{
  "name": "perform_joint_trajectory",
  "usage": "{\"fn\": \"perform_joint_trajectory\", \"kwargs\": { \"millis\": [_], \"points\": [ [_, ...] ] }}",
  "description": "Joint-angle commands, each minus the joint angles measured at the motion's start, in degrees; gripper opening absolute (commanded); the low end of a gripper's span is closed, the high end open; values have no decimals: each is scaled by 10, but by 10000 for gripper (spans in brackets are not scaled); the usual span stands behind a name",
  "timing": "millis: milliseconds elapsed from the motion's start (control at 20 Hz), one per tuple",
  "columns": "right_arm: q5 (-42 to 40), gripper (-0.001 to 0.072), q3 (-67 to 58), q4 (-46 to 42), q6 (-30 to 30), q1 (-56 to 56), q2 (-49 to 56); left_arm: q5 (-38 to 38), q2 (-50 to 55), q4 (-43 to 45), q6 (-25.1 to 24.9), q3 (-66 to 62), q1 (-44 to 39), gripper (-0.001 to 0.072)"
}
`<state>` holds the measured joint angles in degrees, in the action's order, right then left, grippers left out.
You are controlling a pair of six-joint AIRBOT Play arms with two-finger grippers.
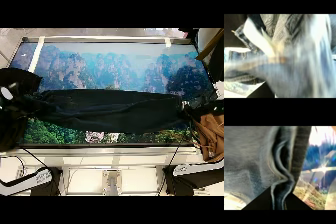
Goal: Fold the clothes and pants, and hang the long-sleeved shirts on hangers.
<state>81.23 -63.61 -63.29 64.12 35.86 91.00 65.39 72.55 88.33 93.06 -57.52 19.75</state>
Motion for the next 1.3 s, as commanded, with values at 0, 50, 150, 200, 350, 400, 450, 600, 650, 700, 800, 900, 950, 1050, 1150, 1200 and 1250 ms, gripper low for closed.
{"fn": "perform_joint_trajectory", "kwargs": {
  "millis": [0,50,150,200,350,400,450,600,650,700,800,900,950,1050,1150,1200,1250],
  "points": [
    [-45,38,97,-33,-8,2,-10,-43,-14,-4,22,40,-7,30],
    [-41,61,94,-30,-8,2,-10,-64,-18,-5,24,32,-7,31],
    [-27,234,72,-7,-7,2,-10,-80,-23,-5,23,0,-7,64],
    [-18,275,53,3,-7,2,-10,-82,-24,-5,23,-21,-7,210],
    [21,279,-33,7,17,2,-10,-86,-24,-4,21,-104,-6,607],
    [31,279,-68,6,28,2,-11,-94,-24,-2,21,-128,-6,608],
    [36,278,-99,4,30,2,-14,-103,-23,3,21,-150,-6,608],
    [23,279,-183,8,48,0,-19,-104,-10,37,21,-176,-6,607],
    [16,279,-198,16,55,-4,-19,-96,1,46,21,-176,-6,607],
    [12,279,-204,24,55,-10,-19,-91,17,47,14,-176,-6,608],
    [12,279,-205,24,54,-28,-18,-90,50,25,-36,-176,-7,606],
    [12,279,-205,15,52,-42,-17,-49,77,-25,-110,-178,-7,606],
    [13,280,-204,13,52,-42,-17,-28,84,-18,-132,-178,-5,608],
    [19,280,-205,8,52,-40,-17,-28,83,-12,-132,-184,9,608],
    [19,280,-204,-1,52,-40,-17,-12,83,-33,-145,-203,28,608],
    [17,280,-204,0,52,-40,-17,19,83,-49,-145,-214,37,608],
    [17,281,-204,0,52,-40,-17,59,83,-68,-144,-224,46,608]
  ]
}}
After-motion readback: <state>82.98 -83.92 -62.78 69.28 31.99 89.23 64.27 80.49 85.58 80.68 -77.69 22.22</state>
